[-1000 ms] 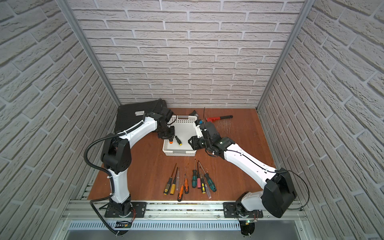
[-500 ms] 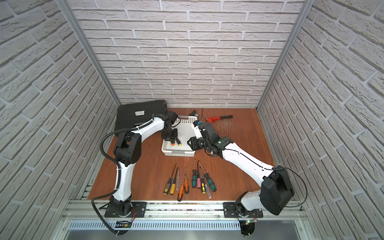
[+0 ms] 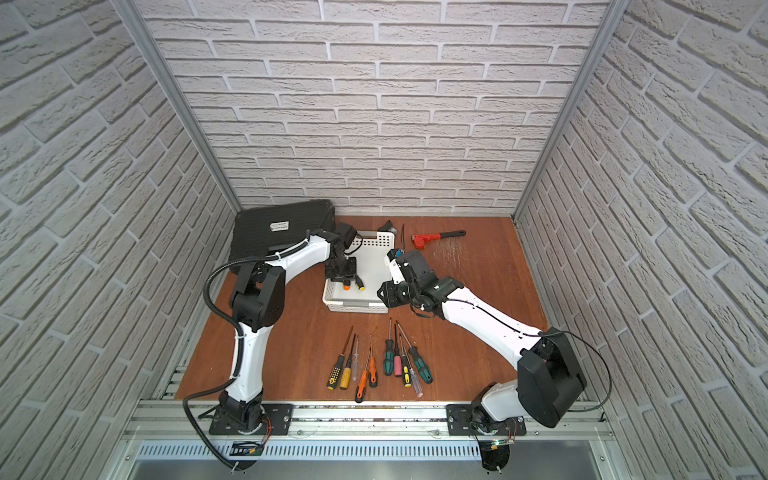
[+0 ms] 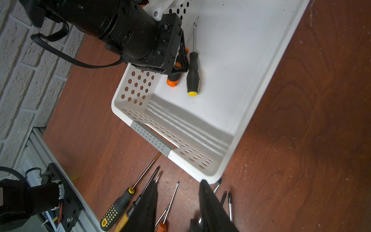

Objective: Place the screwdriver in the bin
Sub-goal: 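Carry the orange-black screwdriver with the left gripper into the bin and release it, then withdraw the left gripper from the bin while the right gripper grasps the green-black screwdriver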

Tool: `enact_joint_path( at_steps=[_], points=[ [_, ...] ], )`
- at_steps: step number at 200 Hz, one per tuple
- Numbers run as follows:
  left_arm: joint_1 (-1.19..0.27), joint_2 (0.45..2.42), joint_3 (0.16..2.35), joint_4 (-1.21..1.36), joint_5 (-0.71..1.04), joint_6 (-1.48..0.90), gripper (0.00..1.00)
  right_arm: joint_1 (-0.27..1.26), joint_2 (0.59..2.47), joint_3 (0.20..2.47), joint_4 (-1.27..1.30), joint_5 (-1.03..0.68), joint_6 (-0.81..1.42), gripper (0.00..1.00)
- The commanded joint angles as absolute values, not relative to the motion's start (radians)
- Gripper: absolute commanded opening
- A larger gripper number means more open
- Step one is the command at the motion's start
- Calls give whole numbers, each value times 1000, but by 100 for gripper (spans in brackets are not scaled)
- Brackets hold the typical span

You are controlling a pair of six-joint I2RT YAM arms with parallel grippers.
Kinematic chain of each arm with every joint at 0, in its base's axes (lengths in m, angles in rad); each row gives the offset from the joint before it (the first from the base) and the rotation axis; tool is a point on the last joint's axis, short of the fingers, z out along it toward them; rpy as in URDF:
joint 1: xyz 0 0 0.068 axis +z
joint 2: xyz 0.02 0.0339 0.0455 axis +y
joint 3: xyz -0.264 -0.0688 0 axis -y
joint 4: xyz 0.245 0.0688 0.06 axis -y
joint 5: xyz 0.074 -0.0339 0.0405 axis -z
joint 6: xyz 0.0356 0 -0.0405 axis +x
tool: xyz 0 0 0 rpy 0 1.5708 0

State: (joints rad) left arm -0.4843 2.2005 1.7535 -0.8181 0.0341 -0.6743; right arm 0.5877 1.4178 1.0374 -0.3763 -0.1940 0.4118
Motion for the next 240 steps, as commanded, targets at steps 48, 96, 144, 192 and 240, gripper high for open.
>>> enact_joint_path(
  at_steps=[48,96,144,192,240],
  points=[
    [-521,2043,1705,-797,-6,-651,49,594,1338,1090,-482,-134,393,39],
    [-554,1800,1508,-703,3,-610,51,595,1266,1049,-576,-113,411,43],
    [-600,1483,1255,-659,-41,-621,53,647,1240,1000,-695,-42,444,43],
    [-629,1231,1001,-638,-101,-735,54,766,1210,913,-864,67,574,44],
    [-627,1125,884,-625,-139,-804,55,880,1245,848,-915,135,679,50]
  ],
)
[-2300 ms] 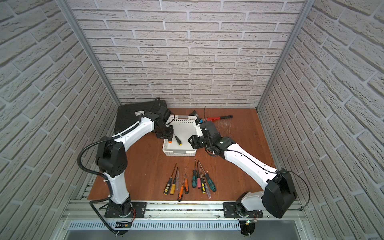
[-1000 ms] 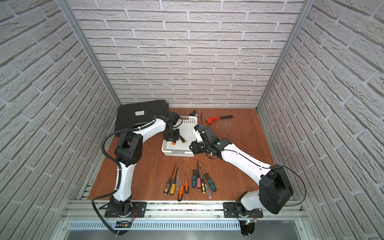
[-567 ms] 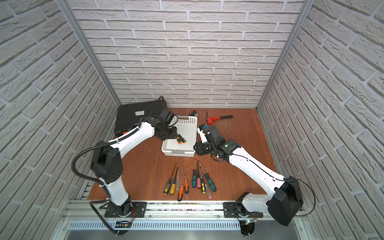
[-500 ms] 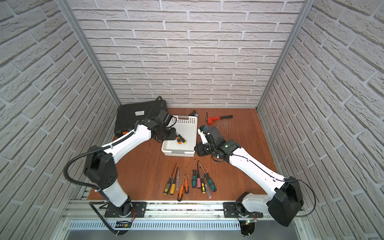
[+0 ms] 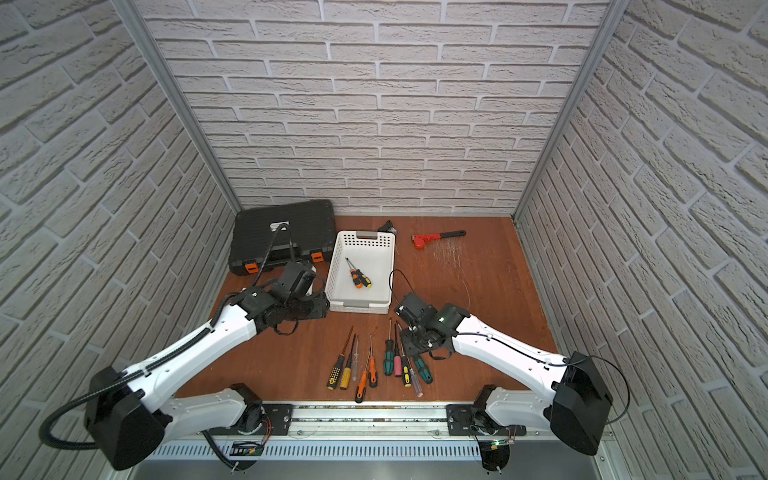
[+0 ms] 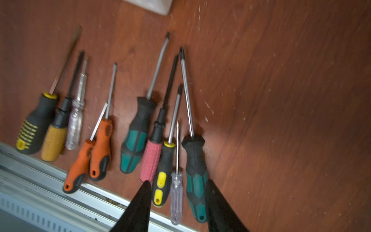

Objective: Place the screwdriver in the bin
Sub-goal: 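Withdraw the left gripper from the bin while the right gripper grasps the green-black screwdriver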

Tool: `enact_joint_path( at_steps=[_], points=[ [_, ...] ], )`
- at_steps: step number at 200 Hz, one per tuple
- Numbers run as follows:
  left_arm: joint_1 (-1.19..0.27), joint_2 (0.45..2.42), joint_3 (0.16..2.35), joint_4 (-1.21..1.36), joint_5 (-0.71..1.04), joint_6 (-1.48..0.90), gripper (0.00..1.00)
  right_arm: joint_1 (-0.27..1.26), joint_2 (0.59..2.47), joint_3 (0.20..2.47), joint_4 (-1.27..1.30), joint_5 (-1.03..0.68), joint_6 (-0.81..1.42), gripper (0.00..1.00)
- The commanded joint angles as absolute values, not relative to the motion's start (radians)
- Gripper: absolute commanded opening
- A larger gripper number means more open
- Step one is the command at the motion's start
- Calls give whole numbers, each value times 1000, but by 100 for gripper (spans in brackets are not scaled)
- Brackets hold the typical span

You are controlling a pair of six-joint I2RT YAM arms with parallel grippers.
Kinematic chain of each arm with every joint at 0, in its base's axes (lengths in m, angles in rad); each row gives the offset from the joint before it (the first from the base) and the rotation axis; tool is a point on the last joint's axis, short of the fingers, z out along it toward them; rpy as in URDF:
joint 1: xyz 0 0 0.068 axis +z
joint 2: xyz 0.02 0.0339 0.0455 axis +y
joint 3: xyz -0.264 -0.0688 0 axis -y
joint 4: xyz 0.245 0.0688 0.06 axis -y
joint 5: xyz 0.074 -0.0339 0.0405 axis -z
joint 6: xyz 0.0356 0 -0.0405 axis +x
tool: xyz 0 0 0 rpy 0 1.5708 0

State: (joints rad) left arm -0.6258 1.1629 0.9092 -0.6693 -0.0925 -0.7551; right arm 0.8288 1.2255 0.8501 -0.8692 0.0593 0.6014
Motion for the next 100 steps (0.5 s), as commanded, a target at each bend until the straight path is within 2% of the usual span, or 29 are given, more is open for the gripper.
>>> enact_joint_path(
  at_steps=[1,29,54,100],
  points=[
    [-627,1126,884,-625,-139,-804,56,882,1247,849,-916,137,679,50],
    [-623,1128,878,-638,-146,-799,56,888,1295,837,-881,169,678,53],
    [-621,1139,870,-629,-140,-808,56,887,1363,850,-868,179,663,48],
    [-621,1131,850,-623,-129,-836,56,884,1413,834,-817,171,644,48]
  ],
)
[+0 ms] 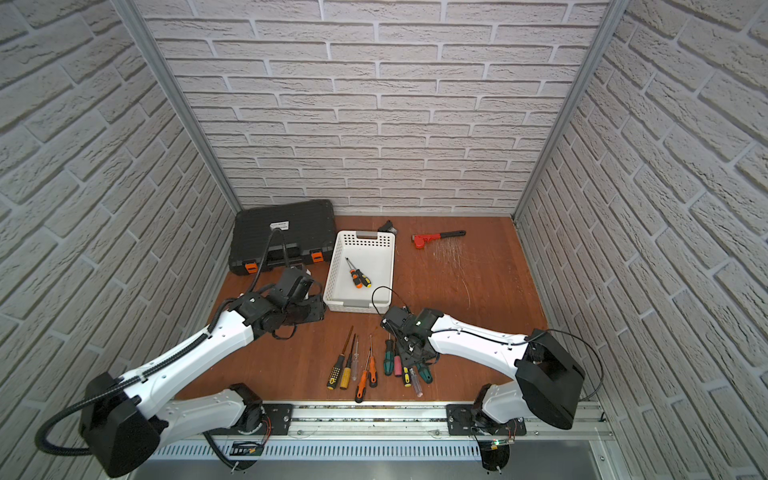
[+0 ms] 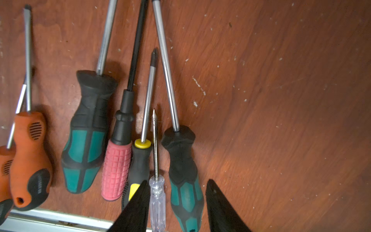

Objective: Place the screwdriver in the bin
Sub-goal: 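Withdraw the left gripper from the bin while the right gripper grasps the green-black screwdriver, then lift the green-black screwdriver with the right gripper and lower it into the bin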

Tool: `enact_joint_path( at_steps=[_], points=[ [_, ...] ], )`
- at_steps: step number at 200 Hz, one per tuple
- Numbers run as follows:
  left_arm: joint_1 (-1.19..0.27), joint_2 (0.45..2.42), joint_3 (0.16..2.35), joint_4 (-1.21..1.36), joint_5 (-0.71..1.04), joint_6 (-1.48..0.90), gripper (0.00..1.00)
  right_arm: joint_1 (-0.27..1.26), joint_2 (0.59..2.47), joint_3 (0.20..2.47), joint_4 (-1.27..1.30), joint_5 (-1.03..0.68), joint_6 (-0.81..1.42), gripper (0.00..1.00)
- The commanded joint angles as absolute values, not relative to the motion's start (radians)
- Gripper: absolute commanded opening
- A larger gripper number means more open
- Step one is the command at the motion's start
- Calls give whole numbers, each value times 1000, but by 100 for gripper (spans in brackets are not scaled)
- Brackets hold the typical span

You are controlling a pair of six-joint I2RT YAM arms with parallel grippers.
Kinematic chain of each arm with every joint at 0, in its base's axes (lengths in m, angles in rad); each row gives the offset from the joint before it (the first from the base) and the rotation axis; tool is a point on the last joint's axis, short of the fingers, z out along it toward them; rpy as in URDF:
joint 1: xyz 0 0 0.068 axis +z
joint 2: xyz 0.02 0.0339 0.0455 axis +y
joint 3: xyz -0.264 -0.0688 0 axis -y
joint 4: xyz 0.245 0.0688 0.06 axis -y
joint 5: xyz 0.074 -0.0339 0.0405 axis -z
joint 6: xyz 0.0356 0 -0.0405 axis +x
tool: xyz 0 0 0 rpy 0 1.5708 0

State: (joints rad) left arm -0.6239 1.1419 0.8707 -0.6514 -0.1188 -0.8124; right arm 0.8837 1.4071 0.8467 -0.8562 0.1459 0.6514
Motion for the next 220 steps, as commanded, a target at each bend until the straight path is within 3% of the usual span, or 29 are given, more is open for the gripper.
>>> enact_joint_path(
  at_steps=[1,103,165,185,220],
  points=[
    [-621,1131,850,-624,-130,-836,56,884,1413,833,-817,171,644,48],
    [-615,1122,848,-661,-135,-836,56,811,1448,748,-699,108,644,35],
    [-609,1117,850,-695,-140,-828,56,775,1483,714,-634,74,653,17],
    [-600,1112,847,-692,-138,-830,56,760,1473,699,-639,80,667,7],
    [-580,1112,853,-691,-138,-815,56,706,1337,712,-696,104,682,6]
  ],
)
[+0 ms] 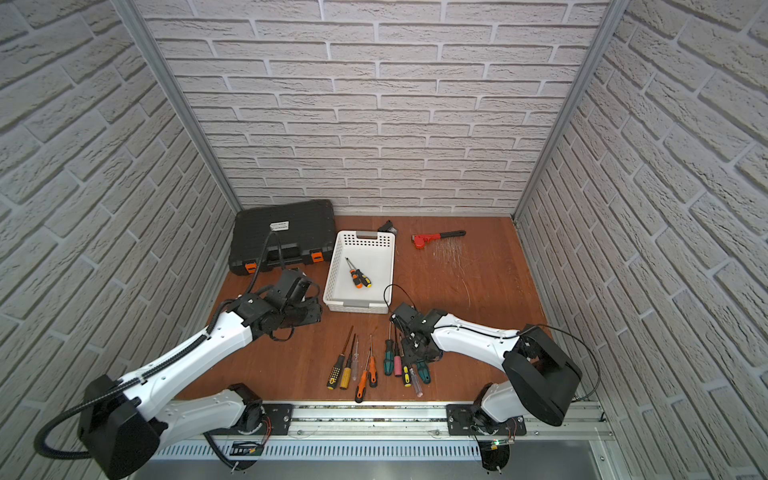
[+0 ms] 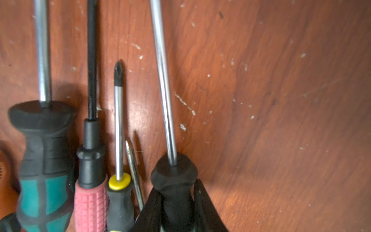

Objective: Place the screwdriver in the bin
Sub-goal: 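Lift the green-black screwdriver with the right gripper and lower it into the bin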

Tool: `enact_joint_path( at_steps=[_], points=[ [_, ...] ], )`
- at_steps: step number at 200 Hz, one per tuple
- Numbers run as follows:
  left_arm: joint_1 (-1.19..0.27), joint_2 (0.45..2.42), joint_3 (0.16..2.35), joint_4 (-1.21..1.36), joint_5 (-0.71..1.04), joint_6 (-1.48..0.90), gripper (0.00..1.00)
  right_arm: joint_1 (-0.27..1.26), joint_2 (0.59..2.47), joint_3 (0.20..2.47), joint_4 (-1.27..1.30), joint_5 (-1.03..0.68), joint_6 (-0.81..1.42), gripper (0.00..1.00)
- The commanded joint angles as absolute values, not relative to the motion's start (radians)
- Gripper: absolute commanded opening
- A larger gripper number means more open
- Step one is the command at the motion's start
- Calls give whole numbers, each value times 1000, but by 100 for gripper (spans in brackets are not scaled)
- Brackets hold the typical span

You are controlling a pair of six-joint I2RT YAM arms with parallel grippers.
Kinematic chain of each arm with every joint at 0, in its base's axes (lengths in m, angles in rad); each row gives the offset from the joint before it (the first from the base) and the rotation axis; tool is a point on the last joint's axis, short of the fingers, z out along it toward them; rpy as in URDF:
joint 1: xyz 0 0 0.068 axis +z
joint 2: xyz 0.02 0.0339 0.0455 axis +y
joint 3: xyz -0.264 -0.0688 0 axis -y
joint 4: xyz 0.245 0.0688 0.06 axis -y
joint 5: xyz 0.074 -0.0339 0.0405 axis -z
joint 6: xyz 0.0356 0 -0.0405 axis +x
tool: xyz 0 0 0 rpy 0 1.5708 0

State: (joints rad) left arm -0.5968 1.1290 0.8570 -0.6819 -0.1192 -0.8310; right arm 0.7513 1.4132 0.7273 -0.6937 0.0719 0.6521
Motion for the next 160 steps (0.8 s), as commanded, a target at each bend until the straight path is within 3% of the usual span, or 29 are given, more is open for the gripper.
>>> enact_joint_path(
  at_steps=[1,32,73,160],
  points=[
    [-579,1111,853,-692,-138,-815,56,705,1330,713,-700,105,682,6],
    [-553,1100,859,-687,-140,-801,56,630,1207,791,-790,117,639,5],
    [-529,1062,827,-680,-135,-804,56,578,1204,982,-870,95,562,6],
    [-488,952,798,-731,-152,-813,57,572,1599,1502,-701,-104,452,5]
  ],
)
